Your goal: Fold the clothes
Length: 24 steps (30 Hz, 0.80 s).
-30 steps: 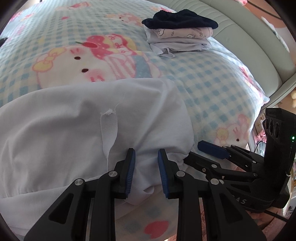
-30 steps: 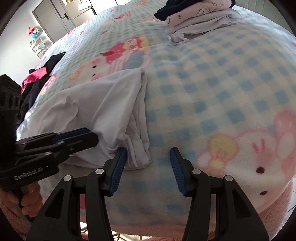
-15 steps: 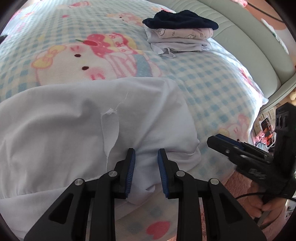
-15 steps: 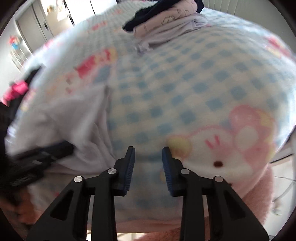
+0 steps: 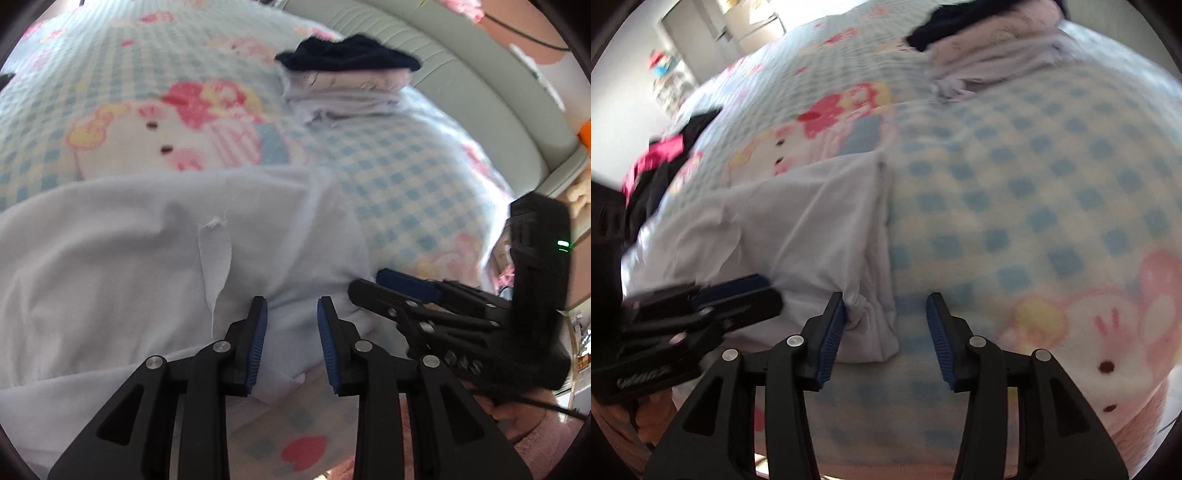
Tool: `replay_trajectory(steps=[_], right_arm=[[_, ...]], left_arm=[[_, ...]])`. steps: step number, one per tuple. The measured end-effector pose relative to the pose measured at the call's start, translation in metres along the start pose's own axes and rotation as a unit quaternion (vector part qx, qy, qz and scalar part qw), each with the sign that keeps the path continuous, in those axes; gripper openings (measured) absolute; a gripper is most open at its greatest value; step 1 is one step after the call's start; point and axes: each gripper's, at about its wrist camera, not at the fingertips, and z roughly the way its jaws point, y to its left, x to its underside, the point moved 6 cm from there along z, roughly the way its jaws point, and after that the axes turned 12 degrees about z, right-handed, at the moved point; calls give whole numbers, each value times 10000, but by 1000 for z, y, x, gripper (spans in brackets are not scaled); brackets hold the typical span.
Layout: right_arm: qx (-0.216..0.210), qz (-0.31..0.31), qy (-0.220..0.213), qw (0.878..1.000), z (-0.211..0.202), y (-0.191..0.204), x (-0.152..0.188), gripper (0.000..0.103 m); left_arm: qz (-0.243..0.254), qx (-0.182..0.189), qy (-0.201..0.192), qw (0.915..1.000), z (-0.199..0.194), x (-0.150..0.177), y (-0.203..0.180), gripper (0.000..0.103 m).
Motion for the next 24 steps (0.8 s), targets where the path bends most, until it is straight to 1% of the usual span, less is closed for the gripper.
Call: replay_trajectory(steps=[1, 2, 3, 5, 8, 9, 11, 12, 15, 16, 18, 20, 22, 23, 24], right_arm=[[12, 63, -101, 9999, -5, -3, -1, 46], [25, 103, -195, 9998, -10, -5, -2, 46], [30, 141, -230, 9996, -12, -7, -2, 47], [35, 233, -244, 9994, -14, -11, -4, 47], [-237, 488, -194, 9983, -15, -15, -6, 47], [-382, 596, -178, 9973, -15, -15, -7, 47], [-699, 835, -171, 9939, -16, -17, -10, 47], [-779, 953, -202, 9922, -20, -21, -12, 47], [-938, 1235, -249, 9876, -25, -31, -16, 47], [-982, 1250, -230, 9870, -26, -32, -17, 47], [-1055, 1148, -164, 9876, -27, -29, -18, 47], [-982, 818, -104, 9917, -25, -16, -17, 47], [-893, 484, -46, 9948, -24, -8, -12, 47], [-701, 380, -49, 9968, -23, -6, -10, 47], [-465, 367, -45, 9982, -18, -7, -9, 47]], left_arm=[[3, 2, -121, 9999, -7, -2, -1, 40], [-16, 22, -202, 9998, -13, -2, 0, 42], [-36, 41, -277, 9996, -18, -2, 1, 42], [-137, 24, -297, 9995, -24, -1, 8, 42], [-296, -104, -334, 9990, -38, 7, 21, 42], [-297, -209, -365, 9987, -45, 11, 26, 42], [-406, -559, -447, 9966, -65, 21, 45, 42], [-467, -728, -490, 9950, -75, 26, 54, 42], [-953, -1028, -647, 9880, -104, 47, 91, 42], [-1120, -1134, -689, 9848, -114, 54, 104, 42], [-1392, -1461, -661, 9772, -128, 70, 129, 42], [-1610, -1630, -613, 9715, -139, 86, 149, 42], [-1718, -1785, -652, 9666, -149, 93, 160, 42], [-1766, -1876, -666, 9639, -153, 96, 165, 42], [-1745, -2139, -611, 9592, -159, 99, 171, 42]])
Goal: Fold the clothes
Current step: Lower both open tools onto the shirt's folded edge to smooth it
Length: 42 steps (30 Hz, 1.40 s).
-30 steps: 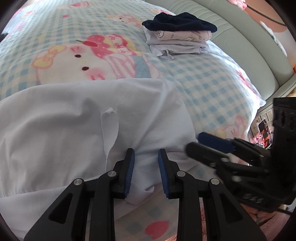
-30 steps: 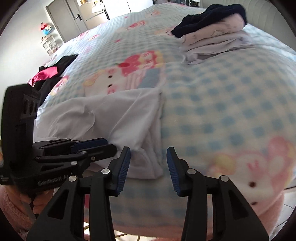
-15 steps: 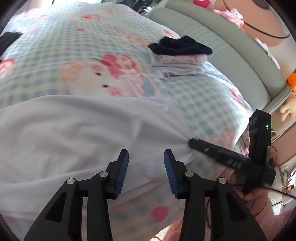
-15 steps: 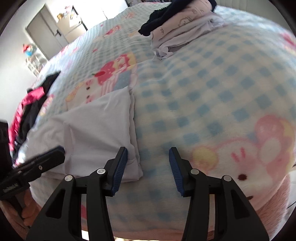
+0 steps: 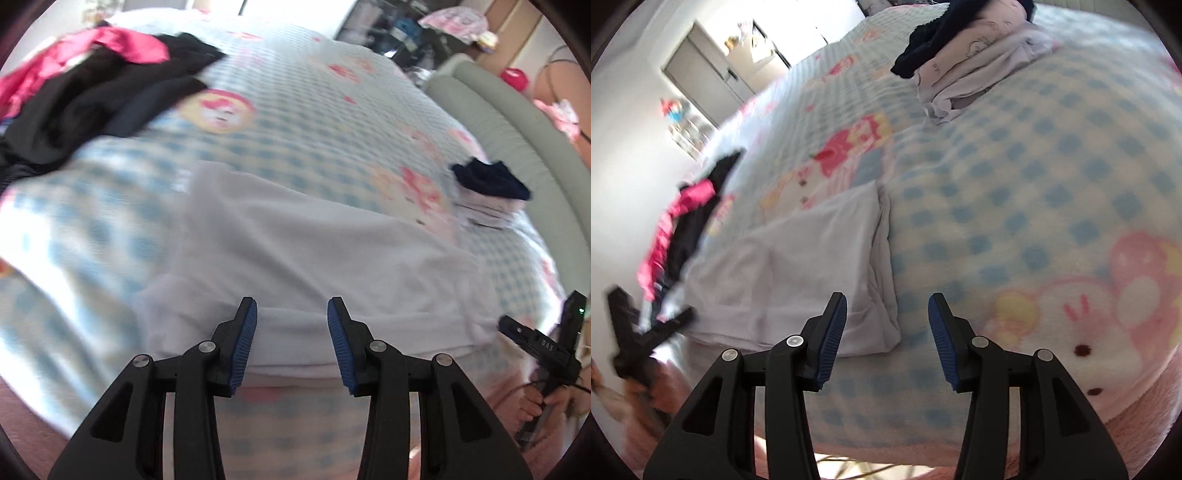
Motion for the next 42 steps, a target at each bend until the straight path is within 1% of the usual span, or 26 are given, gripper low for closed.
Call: replay_trajectory(steps=[1, 2, 3, 5, 8, 10, 12, 13, 15, 17, 20, 22, 23, 25, 28, 31, 36, 38, 40, 42], right_arm=[[207, 40, 11, 9998, 5, -4, -1, 47], [415, 79, 23, 9991, 9, -8, -1, 47], [486, 111, 21, 9988, 10, -11, -1, 47], [386, 160, -5, 9991, 4, -12, -2, 46], [250, 159, -25, 9996, -3, -11, -1, 46], [205, -76, 23, 9998, -6, -3, 6, 46], [184, -197, 110, 9996, -5, 2, 13, 46], [179, -206, 157, 9995, -3, 3, 16, 46], [198, -211, 243, 9993, -1, 1, 21, 46], [305, -240, 276, 9989, 0, -2, 25, 46], [483, -291, 304, 9979, 1, -7, 29, 46], [527, -443, 297, 9972, -2, -7, 31, 46], [527, -533, 300, 9967, -3, -6, 32, 46], [531, -724, 305, 9955, -4, -3, 35, 46], [508, -939, 325, 9937, 0, 5, 39, 47], [442, -862, 322, 9948, 3, 7, 38, 47], [369, -727, 160, 9965, -9, 3, 32, 47], [236, -582, 122, 9979, -13, 2, 28, 47], [44, -383, 107, 9992, -16, 0, 22, 47], [61, -451, 1, 9990, -16, 1, 16, 48]], left_arm=[[53, -150, 10, 9999, -1, 0, 4, 42], [88, -219, 33, 9997, 0, 0, 7, 42], [2, -120, 7, 9999, -2, 0, 9, 42], [-97, 56, -79, 9999, -5, -1, 9, 42], [179, 159, -258, 9994, -10, -7, -12, 42], [343, 630, -269, 9971, -7, -11, -40, 42], [530, 1148, -244, 9917, -1, -15, -71, 42], [749, 1275, -180, 9888, 4, -16, -91, 42], [1405, 1373, -40, 9805, 16, -17, -139, 42], [1865, 1512, 38, 9707, 24, -15, -176, 42], [2356, 1702, 200, 9566, 33, -11, -223, 42], [2509, 1759, 282, 9515, 37, -9, -240, 42], [2528, 1780, 302, 9505, 37, -7, -246, 42], [2516, 1812, 353, 9501, 38, -3, -252, 42], [2439, 1816, 453, 9516, 43, -2, -253, 42], [2543, 1810, 419, 9491, 47, -7, -260, 42], [3022, 1748, 415, 9362, 57, -13, -284, 42], [3165, 1633, 482, 9332, 65, -14, -291, 40], [3169, 1649, 552, 9324, 70, -13, -293, 40], [3100, 1657, 584, 9344, 73, -13, -292, 40]])
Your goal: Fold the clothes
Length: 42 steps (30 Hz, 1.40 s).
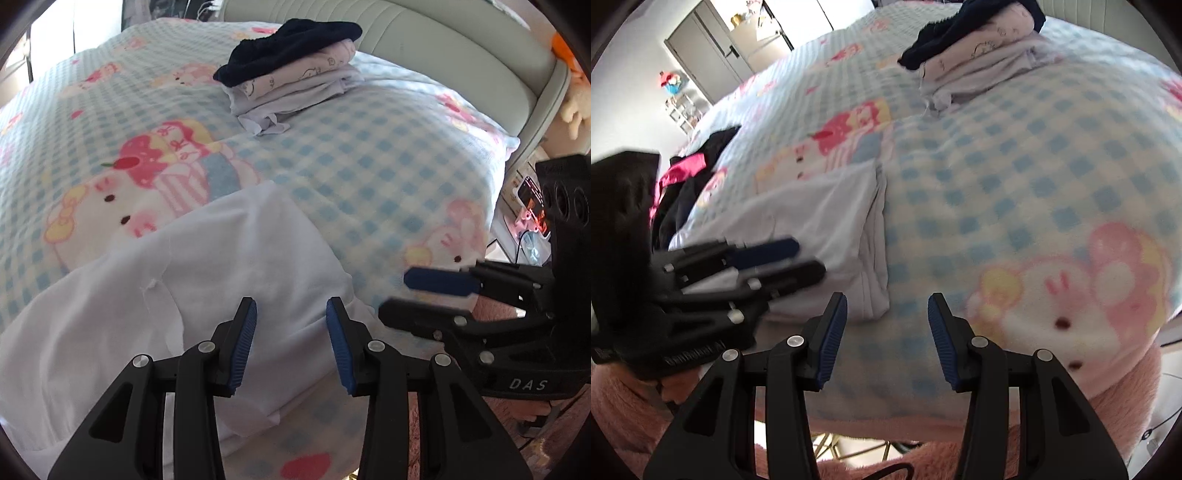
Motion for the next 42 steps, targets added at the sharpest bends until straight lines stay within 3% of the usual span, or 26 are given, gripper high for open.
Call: replay_trajectory(steps=[5, 9, 12, 14, 18, 21, 28, 31, 33, 37, 40, 42], right_arm=[[-277, -64, 311, 9991, 24, 9, -10, 48], [-64, 16, 391, 9992, 37, 5, -7, 48], [-31, 24, 250, 9997, 27, 4, -2, 49], [60, 21, 173, 9998, 20, 0, 1, 49], [90, 129, 294, 9994, 25, -10, 4, 49], [119, 162, 405, 9990, 37, -13, 7, 51], [256, -24, 493, 9985, 44, -11, 13, 53], [425, -398, 598, 9965, 48, -5, 21, 54], [543, -577, 626, 9949, 49, -3, 23, 54], [92, -415, 553, 9976, 27, 2, 11, 53], [-442, -204, 332, 9983, 3, 7, -4, 53], [-533, -152, 143, 9984, -2, 11, -14, 53]], left_arm=[[-318, 14, 6, 9995, 4, 6, 12, 39], [-512, 114, -129, 9985, 2, 2, 20, 39], [-390, 463, -164, 9980, 0, -4, 11, 39], [-180, 692, 47, 9974, 6, -7, 1, 41], [98, 169, 245, 9995, 22, -14, 2, 41], [-318, 241, 253, 9989, 29, -17, 17, 40], [-451, 107, 454, 9979, 48, -17, 38, 36], [-572, 69, 505, 9971, 54, -19, 42, 36], [-743, 152, 445, 9961, 48, -21, 42, 35], [-924, 212, -56, 9955, 4, -18, 47, 35], [-1155, 96, -448, 9922, -39, 3, 67, 38], [-1384, -54, -523, 9890, -61, 28, 86, 38]])
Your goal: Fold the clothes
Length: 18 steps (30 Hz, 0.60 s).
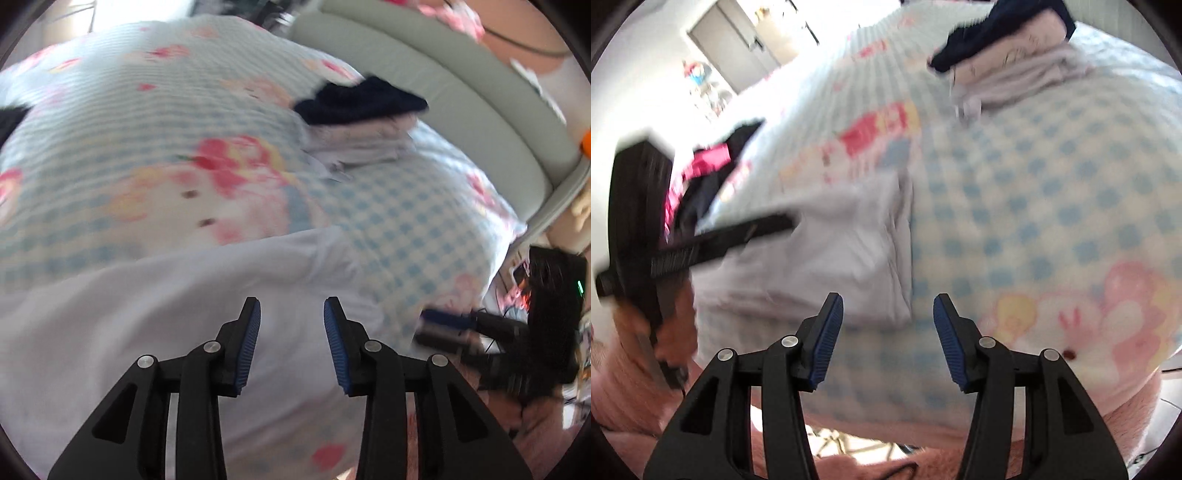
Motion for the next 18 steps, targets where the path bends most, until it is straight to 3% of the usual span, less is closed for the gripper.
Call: replay_trajectory(steps=[5, 7, 10, 13, 15, 17, 18], right_arm=[[1015, -393, 299, 9936, 42, 0, 2, 53], [1211, -423, 421, 9908, 53, -2, 9, 53], [1293, -223, 321, 9908, 46, -7, 10, 53], [1246, -110, 115, 9921, 33, -5, 7, 53], [1094, -87, -42, 9939, 28, 3, 2, 53], [953, -85, -156, 9953, 26, 10, -3, 53], [941, -111, -125, 9954, 29, 13, -4, 53]], left_arm=[[-590, -661, 15, 9961, -39, 49, 58, 38], [-931, -948, -16, 9911, -55, 70, 84, 38], [-1491, -1511, 31, 9772, -78, 102, 123, 38], [-2367, -1592, -211, 9582, -107, 125, 155, 38], [-2742, -1483, -653, 9479, -125, 131, 165, 38], [-2761, -1530, -849, 9451, -132, 134, 169, 41], [-2678, -1632, -747, 9466, -131, 136, 170, 41]])
